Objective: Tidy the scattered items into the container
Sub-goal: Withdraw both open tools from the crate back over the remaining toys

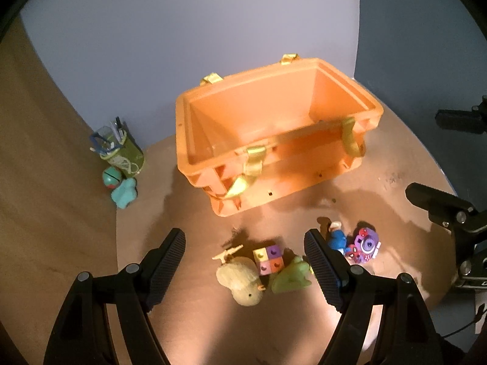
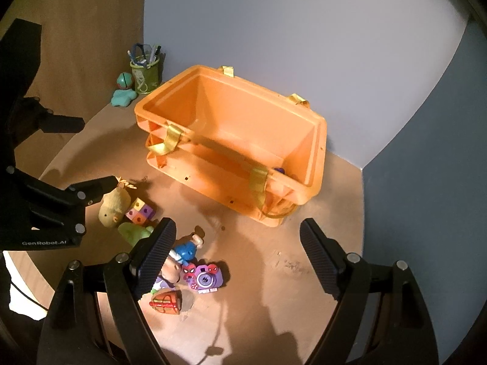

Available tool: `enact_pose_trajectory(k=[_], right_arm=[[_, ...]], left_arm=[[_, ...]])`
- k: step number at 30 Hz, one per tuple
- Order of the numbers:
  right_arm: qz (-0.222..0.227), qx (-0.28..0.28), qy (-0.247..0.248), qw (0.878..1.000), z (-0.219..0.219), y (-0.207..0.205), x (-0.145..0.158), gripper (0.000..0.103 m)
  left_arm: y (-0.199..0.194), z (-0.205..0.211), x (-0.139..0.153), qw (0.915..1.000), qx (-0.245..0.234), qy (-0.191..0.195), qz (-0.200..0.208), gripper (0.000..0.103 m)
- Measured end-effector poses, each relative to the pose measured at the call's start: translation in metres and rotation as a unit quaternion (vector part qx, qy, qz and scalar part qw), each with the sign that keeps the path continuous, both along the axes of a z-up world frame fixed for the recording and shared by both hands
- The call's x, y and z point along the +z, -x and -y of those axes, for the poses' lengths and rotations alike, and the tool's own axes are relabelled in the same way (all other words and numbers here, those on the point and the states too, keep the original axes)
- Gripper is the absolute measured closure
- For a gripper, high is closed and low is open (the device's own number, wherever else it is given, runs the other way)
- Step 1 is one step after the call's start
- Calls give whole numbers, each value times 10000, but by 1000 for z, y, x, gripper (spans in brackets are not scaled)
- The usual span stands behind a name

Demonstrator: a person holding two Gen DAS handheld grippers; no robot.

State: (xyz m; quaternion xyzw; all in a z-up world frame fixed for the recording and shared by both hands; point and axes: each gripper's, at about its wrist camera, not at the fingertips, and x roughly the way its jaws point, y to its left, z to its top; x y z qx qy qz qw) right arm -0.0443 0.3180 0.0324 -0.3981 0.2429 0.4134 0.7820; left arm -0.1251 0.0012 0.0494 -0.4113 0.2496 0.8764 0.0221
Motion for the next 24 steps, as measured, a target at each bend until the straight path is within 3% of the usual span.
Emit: enact_pose_trajectory(k=[24], right_arm=[[-448, -527, 131, 9975, 22, -3, -44, 21]], left_arm=[[-19, 0, -53, 9991, 86, -56, 404, 26]])
